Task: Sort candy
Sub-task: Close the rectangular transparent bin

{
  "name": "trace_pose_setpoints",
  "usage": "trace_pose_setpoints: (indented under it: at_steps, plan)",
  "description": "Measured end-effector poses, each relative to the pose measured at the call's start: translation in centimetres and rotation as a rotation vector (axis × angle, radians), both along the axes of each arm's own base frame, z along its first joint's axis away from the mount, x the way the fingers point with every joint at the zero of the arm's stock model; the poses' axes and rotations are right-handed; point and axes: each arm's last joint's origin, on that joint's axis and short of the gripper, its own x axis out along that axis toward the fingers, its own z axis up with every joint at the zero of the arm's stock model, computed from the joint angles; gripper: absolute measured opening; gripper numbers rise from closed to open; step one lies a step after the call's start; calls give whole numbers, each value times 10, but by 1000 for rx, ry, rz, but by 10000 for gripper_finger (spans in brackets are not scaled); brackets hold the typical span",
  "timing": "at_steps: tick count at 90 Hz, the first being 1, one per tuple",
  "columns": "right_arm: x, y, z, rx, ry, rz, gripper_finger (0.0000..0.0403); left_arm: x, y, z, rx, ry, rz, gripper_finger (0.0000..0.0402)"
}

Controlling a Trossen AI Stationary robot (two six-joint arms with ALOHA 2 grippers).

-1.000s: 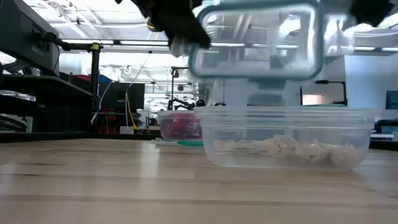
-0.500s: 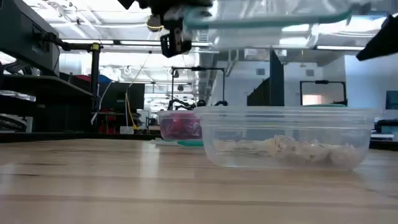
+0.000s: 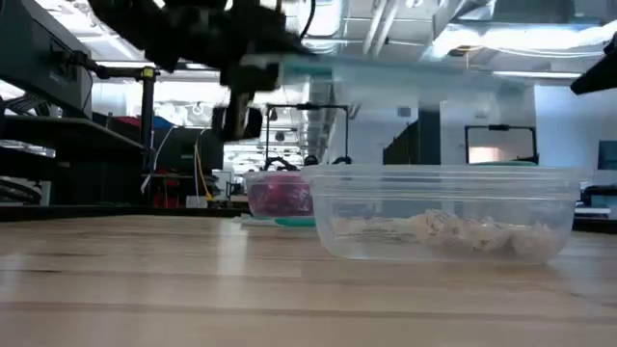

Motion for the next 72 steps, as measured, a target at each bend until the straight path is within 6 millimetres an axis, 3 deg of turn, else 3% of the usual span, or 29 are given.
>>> trace_pose_setpoints:
  at_steps: [12, 35, 49, 72]
  plan:
    - [0, 0, 1, -10, -14, -6, 148, 1, -1, 5, -10, -42, -3, 12]
    - [1, -2, 1, -17, -12, -12, 148, 23, -14, -29, -92, -5, -90, 12]
    - [1, -2, 1, -13, -13, -14, 148, 34, -9, -33, -100, -19, -106, 11]
    - [1, -2, 1, -10, -13, -15, 148, 34, -2, -41, -90, 49, -105, 15]
